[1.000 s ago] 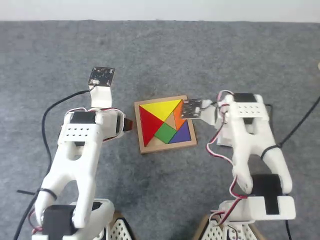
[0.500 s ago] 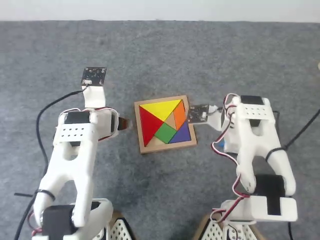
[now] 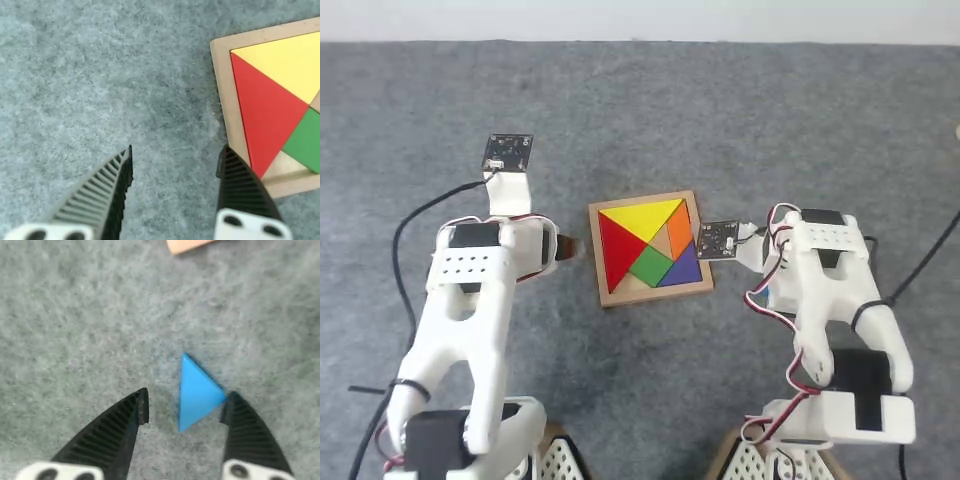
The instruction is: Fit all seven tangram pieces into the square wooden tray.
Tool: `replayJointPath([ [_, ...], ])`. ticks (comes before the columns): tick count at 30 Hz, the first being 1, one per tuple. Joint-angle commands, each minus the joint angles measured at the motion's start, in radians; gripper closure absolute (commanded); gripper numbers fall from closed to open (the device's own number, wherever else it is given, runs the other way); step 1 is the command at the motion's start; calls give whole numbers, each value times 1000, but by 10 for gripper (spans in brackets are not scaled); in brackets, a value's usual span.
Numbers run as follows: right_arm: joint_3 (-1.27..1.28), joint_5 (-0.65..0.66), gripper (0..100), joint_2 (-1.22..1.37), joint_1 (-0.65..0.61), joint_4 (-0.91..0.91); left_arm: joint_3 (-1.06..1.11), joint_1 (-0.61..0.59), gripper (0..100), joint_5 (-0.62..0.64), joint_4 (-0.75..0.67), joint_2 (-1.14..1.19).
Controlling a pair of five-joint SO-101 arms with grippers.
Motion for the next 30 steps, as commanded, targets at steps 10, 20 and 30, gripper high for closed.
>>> replayJointPath([
  [10, 11, -6, 838, -38, 13, -21, -28, -5, 731, -9, -15, -41],
  [20, -9, -21, 850, -119, 15, -8, -28, -5, 731, -9, -15, -41],
  [30, -29, -37, 809, -134, 31, 27, -28, -5, 731, -9, -15, -41],
])
